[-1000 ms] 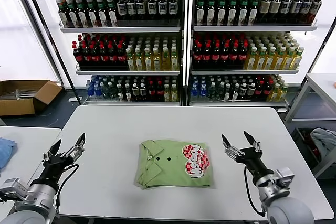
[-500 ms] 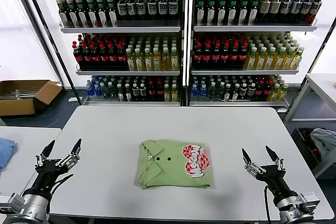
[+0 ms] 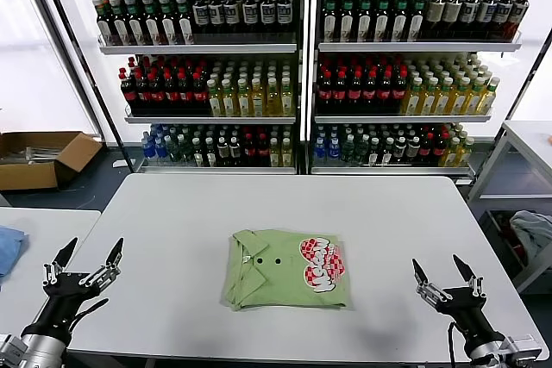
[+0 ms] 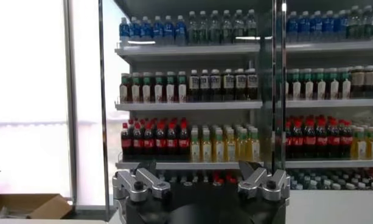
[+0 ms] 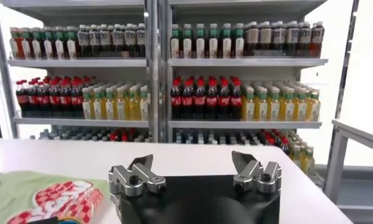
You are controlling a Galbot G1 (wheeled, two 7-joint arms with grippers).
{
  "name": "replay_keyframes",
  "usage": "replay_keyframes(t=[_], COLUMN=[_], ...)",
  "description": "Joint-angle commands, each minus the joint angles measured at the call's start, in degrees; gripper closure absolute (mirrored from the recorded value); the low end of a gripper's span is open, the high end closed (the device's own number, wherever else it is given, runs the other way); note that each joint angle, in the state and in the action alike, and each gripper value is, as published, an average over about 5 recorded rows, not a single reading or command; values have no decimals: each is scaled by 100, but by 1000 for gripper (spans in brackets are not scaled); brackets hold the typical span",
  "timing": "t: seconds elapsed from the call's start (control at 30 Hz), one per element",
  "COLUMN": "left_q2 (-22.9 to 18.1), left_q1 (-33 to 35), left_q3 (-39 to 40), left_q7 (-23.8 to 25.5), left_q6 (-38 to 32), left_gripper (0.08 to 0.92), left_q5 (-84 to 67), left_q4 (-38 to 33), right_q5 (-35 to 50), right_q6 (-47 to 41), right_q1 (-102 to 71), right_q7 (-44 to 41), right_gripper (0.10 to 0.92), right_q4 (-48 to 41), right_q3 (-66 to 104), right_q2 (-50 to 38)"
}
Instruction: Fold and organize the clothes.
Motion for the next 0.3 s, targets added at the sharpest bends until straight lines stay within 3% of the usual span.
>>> replay_keyframes(t=[0.03,0.3], left_q2=[-19,12], left_q1=[246,299], left_q3=[-148,-167], left_q7=[176,217], left_q6=[-220,-268], left_gripper=[177,177], left_q5=[121,139], left_q4=[-29,-15], right_q5=[-190,-372], right_q6=[76,80], right_q1=[-216,-194], right_q7=[-131,-146], right_gripper=[203,203], right_q4=[3,100], right_q3=[-97,-402], right_q2=[162,314])
